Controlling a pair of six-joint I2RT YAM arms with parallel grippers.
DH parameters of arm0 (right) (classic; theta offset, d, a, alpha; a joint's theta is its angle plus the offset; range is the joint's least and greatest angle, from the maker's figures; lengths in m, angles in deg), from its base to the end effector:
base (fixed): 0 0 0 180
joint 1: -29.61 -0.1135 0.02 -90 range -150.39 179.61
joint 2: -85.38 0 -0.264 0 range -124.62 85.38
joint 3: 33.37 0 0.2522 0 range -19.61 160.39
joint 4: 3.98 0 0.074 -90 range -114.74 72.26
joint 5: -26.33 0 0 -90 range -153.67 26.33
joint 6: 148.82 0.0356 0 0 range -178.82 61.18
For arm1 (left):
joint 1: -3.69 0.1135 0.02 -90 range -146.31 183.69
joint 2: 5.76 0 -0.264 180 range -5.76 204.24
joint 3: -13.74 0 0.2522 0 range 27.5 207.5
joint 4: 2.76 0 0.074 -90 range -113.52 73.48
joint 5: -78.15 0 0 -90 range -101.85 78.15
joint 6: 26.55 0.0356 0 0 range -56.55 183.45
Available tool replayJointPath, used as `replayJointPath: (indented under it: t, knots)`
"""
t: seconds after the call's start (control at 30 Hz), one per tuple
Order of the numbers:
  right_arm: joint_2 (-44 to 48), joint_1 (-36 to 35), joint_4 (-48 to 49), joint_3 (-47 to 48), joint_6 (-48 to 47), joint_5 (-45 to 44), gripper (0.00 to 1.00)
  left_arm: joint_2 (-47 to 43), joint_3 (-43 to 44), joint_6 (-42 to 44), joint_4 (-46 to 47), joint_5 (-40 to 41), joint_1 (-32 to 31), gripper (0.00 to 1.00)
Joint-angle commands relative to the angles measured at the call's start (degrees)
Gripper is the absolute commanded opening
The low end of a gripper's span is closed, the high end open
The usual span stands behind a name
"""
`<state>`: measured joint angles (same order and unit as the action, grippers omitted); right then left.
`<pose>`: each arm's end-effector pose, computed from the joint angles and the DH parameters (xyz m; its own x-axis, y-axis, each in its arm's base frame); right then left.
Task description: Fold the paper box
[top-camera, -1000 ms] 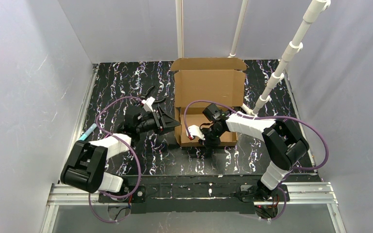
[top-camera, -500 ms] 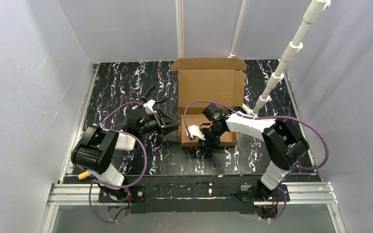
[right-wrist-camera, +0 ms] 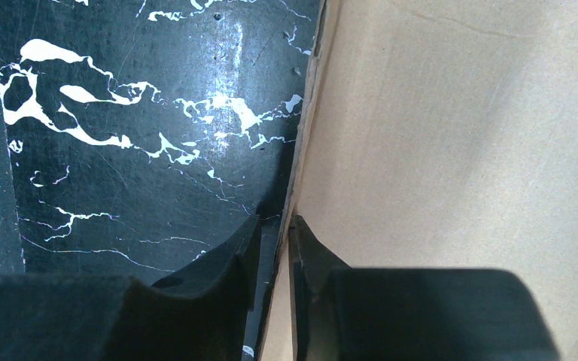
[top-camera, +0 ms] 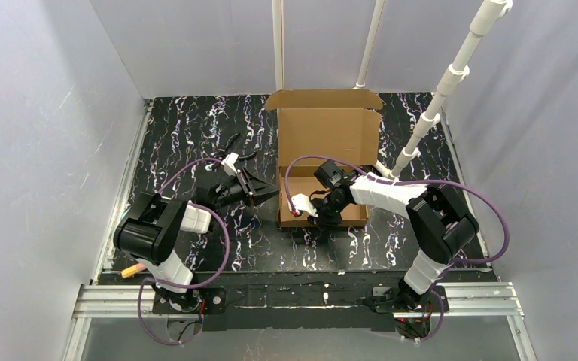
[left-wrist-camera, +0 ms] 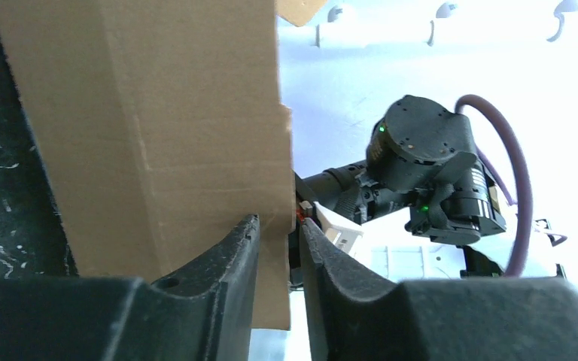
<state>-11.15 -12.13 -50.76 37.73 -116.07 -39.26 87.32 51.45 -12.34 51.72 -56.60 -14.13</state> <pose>0.2217 0.2176 0.1662 0.2048 -0.8437 -0.4962 -0.9765 -0.2110 -0.0441 0.2558 -0.1086 0.1681 -0.8640 -0.4454 -0.2348 0.2035 0.1177 -0.9720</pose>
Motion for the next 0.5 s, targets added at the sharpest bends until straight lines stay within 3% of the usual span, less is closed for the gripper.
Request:
replayJointPath:
  t: [0.0, 0.27, 0.47]
  knots:
    - [-2.52, -0.72, -2.49, -0.03, -0.31, 0.91, 0.29, 2.17, -0.86, -0.84, 2.38, 0.23, -0.10, 0.21]
    - [-2.61, -0.72, -2.50, 0.03, -0.31, 0.95, 0.29, 4.55, -0.57, -0.36, 1.97, 0.63, -0.03, 0.15]
    - [-2.61, -0.71, -2.58, 0.05, -0.31, 0.99, 0.29, 4.99, -1.28, 2.33, -1.23, 1.18, 0.17, 0.21]
